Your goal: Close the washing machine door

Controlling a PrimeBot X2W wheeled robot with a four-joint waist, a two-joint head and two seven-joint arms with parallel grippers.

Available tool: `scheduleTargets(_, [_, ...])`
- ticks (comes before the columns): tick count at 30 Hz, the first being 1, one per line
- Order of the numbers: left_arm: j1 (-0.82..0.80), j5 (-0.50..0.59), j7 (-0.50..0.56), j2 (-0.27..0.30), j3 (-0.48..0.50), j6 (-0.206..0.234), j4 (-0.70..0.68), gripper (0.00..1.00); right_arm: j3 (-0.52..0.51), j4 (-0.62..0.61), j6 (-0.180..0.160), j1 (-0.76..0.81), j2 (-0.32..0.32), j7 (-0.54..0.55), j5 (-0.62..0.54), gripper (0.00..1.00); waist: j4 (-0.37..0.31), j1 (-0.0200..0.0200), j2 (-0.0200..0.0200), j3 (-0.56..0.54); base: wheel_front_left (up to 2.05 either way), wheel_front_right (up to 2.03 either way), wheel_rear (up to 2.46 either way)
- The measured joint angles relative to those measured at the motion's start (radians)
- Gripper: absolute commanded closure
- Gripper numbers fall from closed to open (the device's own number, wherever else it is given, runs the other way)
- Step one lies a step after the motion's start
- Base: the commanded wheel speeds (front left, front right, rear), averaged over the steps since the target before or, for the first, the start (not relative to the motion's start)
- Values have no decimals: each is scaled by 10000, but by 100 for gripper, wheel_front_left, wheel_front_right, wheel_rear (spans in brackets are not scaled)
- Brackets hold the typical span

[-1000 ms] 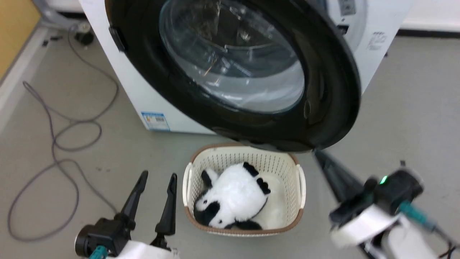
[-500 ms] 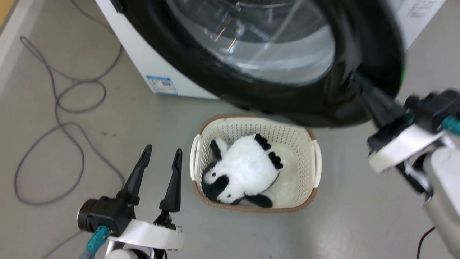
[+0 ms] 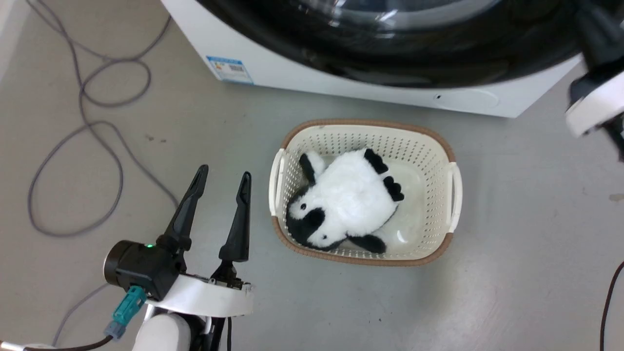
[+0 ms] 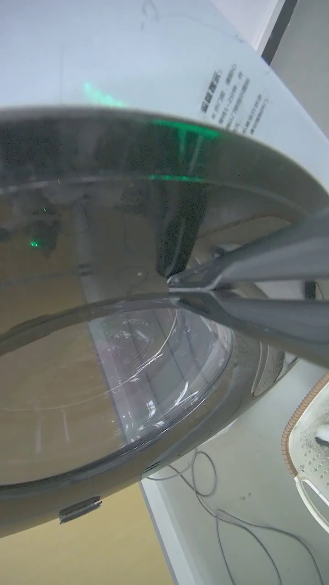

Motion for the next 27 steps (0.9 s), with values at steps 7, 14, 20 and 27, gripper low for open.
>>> scheduleTargets(7, [-171, -58, 0, -4, -23, 0, 2, 0, -930, 1028, 73, -766, 188, 173, 111, 100, 184, -1, 0, 321, 0, 0, 0])
scheduleTargets(14, [-256, -71, 0, -8, 0, 0, 40, 0, -1210, 1624, 107, -952, 616, 113, -203, 100, 288, -1, 0, 325, 0, 0, 0])
scheduleTargets(20, [-173, -82, 0, -13, 104, 0, 196, 0, -1252, 1889, 42, -744, 700, -441, -249, 100, 184, -1, 0, -282, 0, 0, 0])
scheduleTargets(27, [536, -161, 0, -23, 405, 0, 614, 0, -1229, 1634, -10, 911, 872, -901, -261, 100, -98, -2, 0, -1554, 0, 0, 0])
